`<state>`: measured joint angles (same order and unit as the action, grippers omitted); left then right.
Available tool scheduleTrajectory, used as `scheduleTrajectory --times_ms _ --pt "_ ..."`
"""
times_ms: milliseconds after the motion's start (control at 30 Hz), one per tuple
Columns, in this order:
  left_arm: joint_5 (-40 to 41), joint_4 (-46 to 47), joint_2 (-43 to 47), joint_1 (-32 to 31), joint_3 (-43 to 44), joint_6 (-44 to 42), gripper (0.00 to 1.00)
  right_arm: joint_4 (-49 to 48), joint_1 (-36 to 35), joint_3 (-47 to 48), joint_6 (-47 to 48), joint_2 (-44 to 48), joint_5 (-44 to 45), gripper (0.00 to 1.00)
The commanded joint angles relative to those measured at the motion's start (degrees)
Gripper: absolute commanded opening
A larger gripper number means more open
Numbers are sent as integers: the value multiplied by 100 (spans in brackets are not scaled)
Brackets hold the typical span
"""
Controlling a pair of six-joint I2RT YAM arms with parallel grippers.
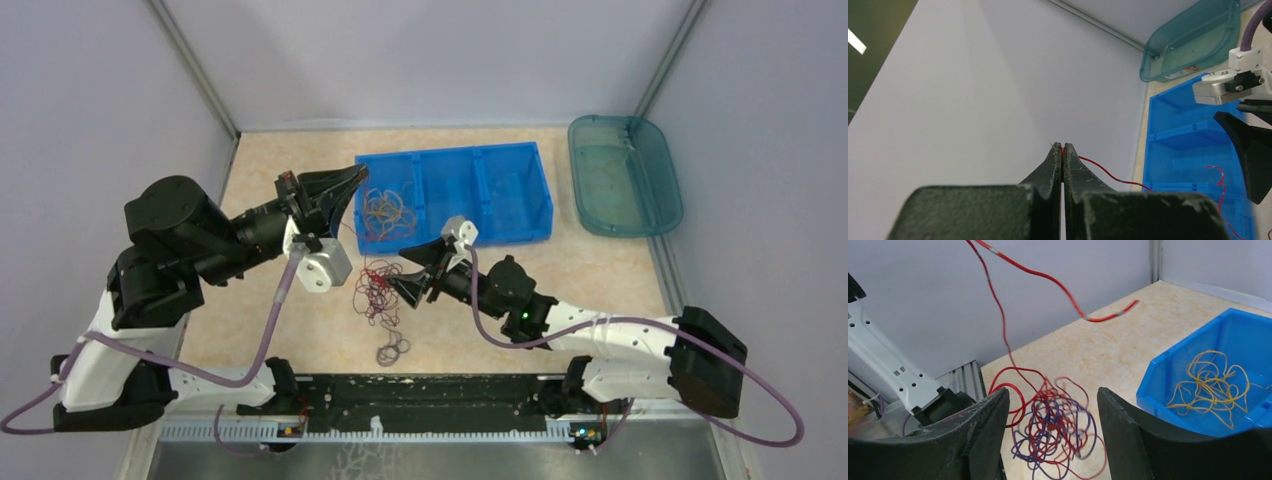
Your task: Untangle the cables
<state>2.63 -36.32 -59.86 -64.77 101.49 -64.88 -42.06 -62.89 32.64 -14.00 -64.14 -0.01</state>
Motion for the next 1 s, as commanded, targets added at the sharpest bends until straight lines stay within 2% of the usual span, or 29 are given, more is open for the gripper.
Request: scheduleTrajectory --times_ms 0,267,633,833,967 --pt "-169 -185 -64 0 212 273 0 -151 -56 395 26 -167 -363 64" --pt "-367 -329 -278 0 645 399 0 -41 -56 636 64 -582 -346 54" --pt "-653 -683 -579 6 1347 585 0 -321 -59 751 1 -1030 -330 49" --pt "-724 -708 -638 0 1440 607 0 -683 -56 861 -75 -1291 -200 54" --pt "-738 -782 -708 0 1632 642 0 -875 -59 937 -91 -1395 157 46"
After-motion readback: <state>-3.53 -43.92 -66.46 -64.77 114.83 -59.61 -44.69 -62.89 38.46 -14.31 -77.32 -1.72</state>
